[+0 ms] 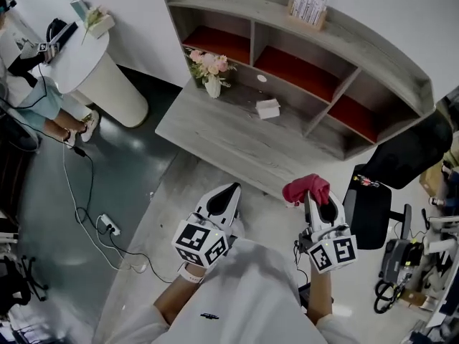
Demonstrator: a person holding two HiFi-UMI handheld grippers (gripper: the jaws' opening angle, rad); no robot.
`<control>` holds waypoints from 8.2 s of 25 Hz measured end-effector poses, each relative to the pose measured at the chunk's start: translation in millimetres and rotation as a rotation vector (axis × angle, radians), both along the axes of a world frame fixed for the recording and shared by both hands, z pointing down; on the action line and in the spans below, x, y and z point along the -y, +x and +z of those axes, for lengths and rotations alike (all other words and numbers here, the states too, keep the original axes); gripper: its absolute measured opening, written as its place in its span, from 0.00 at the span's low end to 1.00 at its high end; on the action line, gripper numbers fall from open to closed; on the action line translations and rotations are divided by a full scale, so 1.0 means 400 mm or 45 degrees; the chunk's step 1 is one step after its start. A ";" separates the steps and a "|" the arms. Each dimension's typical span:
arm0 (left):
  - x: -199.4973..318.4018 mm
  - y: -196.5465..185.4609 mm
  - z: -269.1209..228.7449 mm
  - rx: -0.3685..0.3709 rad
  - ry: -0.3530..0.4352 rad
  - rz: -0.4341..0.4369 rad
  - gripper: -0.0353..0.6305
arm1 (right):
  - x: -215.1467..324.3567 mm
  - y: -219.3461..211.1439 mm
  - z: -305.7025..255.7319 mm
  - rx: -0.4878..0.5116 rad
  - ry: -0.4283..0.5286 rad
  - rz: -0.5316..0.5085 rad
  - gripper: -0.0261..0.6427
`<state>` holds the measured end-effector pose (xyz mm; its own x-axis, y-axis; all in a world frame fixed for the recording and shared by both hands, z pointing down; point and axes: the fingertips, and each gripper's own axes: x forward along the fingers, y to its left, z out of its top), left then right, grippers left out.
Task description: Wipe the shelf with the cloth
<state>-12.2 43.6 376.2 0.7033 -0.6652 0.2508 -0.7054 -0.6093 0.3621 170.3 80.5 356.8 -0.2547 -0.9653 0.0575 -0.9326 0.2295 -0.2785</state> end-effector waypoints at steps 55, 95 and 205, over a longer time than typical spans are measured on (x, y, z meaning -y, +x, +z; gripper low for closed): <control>0.649 0.091 -0.074 0.024 0.183 0.066 0.06 | 0.966 -0.064 -0.120 -0.420 0.179 -0.127 0.21; 0.683 0.094 0.014 0.080 0.085 0.044 0.06 | 1.250 -0.011 0.215 -0.987 -0.455 -0.562 0.53; 0.563 -0.007 -0.046 0.111 0.151 0.032 0.06 | 1.114 -0.126 -0.177 -0.901 0.575 0.046 0.24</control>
